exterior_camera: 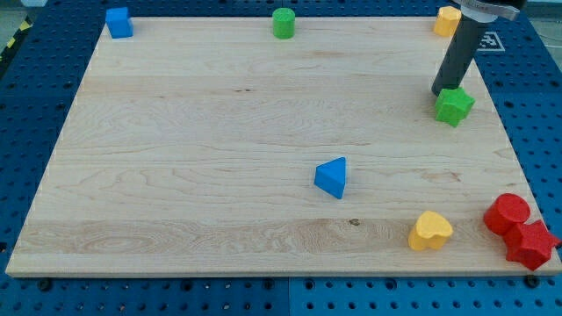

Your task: Place the green star left to the blue triangle

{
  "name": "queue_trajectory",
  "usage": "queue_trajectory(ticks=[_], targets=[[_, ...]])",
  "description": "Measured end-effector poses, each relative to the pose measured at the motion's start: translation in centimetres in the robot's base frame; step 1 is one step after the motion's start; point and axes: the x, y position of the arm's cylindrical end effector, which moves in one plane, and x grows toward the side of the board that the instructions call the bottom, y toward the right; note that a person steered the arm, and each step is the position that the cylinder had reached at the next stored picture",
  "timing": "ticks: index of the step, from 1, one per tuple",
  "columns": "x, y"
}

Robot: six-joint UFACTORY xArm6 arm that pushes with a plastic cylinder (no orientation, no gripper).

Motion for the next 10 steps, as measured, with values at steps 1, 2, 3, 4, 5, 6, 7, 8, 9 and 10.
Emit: queue_trajectory(ticks=[1,2,3,4,5,6,7,8,9,10], targets=[[0.0,3.4],[0.0,9.2],[0.0,10.4],[1.5,9.8],[4.3,7.3],[5.5,5.5],[5.2,5.2],[4.4,3.8],[4.4,3.7],[4.4,2.8]])
